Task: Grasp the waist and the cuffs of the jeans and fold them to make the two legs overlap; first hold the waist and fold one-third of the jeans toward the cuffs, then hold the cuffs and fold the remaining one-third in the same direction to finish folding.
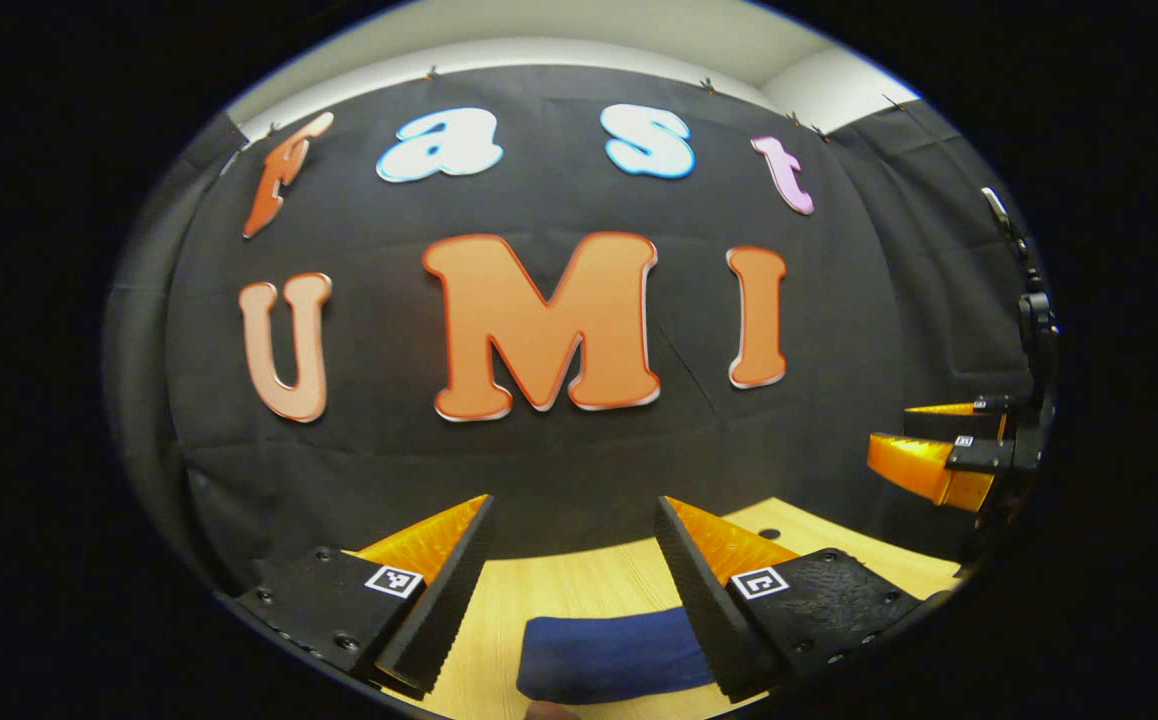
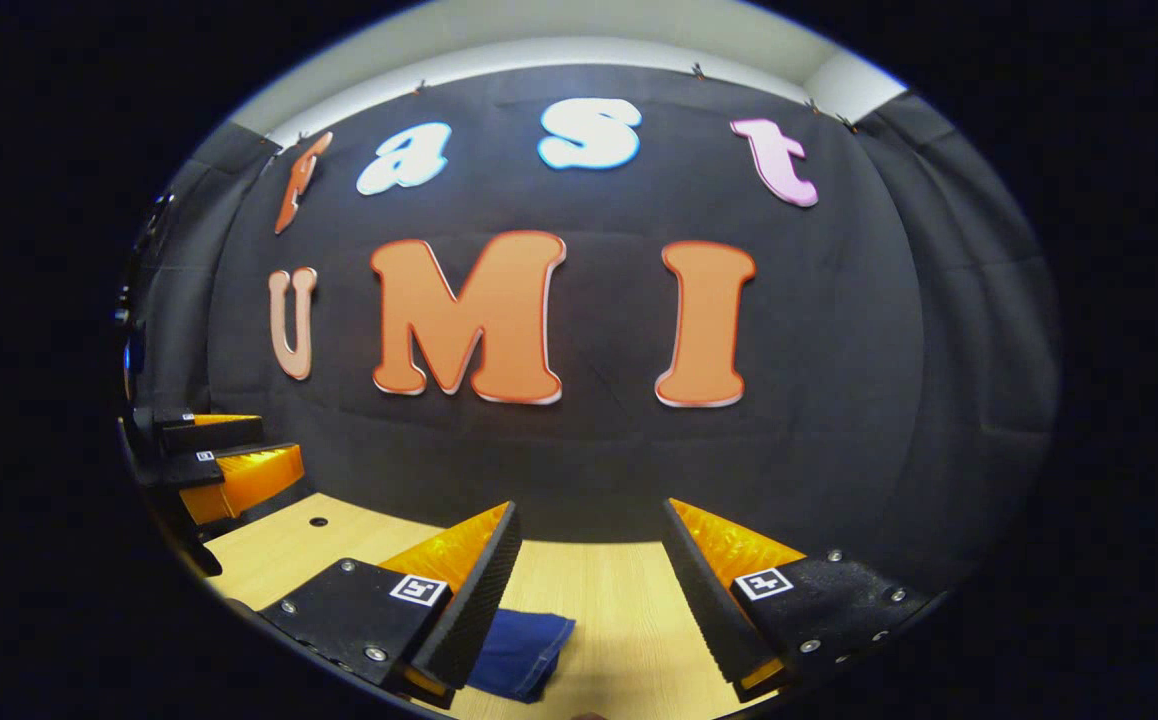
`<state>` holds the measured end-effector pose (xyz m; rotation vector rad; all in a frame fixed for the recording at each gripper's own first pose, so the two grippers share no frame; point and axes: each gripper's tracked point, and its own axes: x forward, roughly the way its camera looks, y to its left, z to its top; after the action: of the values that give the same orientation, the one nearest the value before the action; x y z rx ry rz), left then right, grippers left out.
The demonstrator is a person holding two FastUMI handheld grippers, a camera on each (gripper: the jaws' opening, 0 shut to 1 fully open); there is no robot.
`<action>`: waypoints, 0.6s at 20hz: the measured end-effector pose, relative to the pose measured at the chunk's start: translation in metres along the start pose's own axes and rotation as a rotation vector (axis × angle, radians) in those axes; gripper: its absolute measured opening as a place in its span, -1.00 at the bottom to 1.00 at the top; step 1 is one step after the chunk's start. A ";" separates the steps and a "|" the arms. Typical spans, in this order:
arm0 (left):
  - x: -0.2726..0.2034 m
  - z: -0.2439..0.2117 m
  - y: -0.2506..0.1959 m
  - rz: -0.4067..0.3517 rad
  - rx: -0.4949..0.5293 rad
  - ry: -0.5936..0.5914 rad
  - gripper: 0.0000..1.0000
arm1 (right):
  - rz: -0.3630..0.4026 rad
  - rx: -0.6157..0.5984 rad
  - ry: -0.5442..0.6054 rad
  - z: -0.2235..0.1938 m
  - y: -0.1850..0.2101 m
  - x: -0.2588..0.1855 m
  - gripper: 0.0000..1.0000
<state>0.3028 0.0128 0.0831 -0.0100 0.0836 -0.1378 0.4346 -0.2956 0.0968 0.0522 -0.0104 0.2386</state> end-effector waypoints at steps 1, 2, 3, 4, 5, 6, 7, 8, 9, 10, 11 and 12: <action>-0.009 0.014 0.013 0.044 0.001 -0.038 0.89 | 0.019 -0.001 -0.018 0.005 0.008 -0.001 0.78; -0.016 0.025 0.025 0.091 -0.001 -0.073 0.89 | 0.032 0.004 -0.031 0.009 0.016 -0.002 0.78; -0.026 0.035 0.035 0.130 -0.004 -0.104 0.90 | 0.046 0.012 -0.041 0.011 0.023 -0.002 0.79; -0.034 0.039 0.043 0.164 -0.012 -0.124 0.89 | 0.053 0.018 -0.046 0.012 0.026 -0.002 0.79; -0.041 0.041 0.046 0.184 -0.025 -0.136 0.90 | 0.056 0.023 -0.049 0.012 0.028 -0.002 0.79; -0.045 0.039 0.048 0.200 -0.040 -0.136 0.89 | 0.061 0.023 -0.047 0.011 0.031 -0.003 0.79; -0.049 0.039 0.051 0.218 -0.056 -0.148 0.90 | 0.058 0.025 -0.051 0.010 0.030 -0.003 0.79; -0.054 0.036 0.054 0.229 -0.063 -0.157 0.93 | 0.057 0.027 -0.048 0.009 0.031 -0.002 0.79; -0.058 0.035 0.056 0.246 -0.059 -0.174 0.90 | 0.055 0.035 -0.052 0.008 0.031 -0.004 0.79; -0.059 0.033 0.052 0.255 -0.050 -0.180 0.90 | 0.061 0.040 -0.056 0.008 0.032 -0.007 0.79; -0.060 0.032 0.044 0.262 -0.035 -0.184 0.90 | 0.061 0.043 -0.061 0.007 0.031 -0.008 0.80; -0.054 0.032 0.040 0.259 -0.021 -0.174 0.89 | 0.066 0.043 -0.064 0.005 0.032 -0.009 0.80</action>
<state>0.2573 0.0599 0.1187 -0.0324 -0.0877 0.1226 0.4186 -0.2668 0.1030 0.1022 -0.0704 0.3034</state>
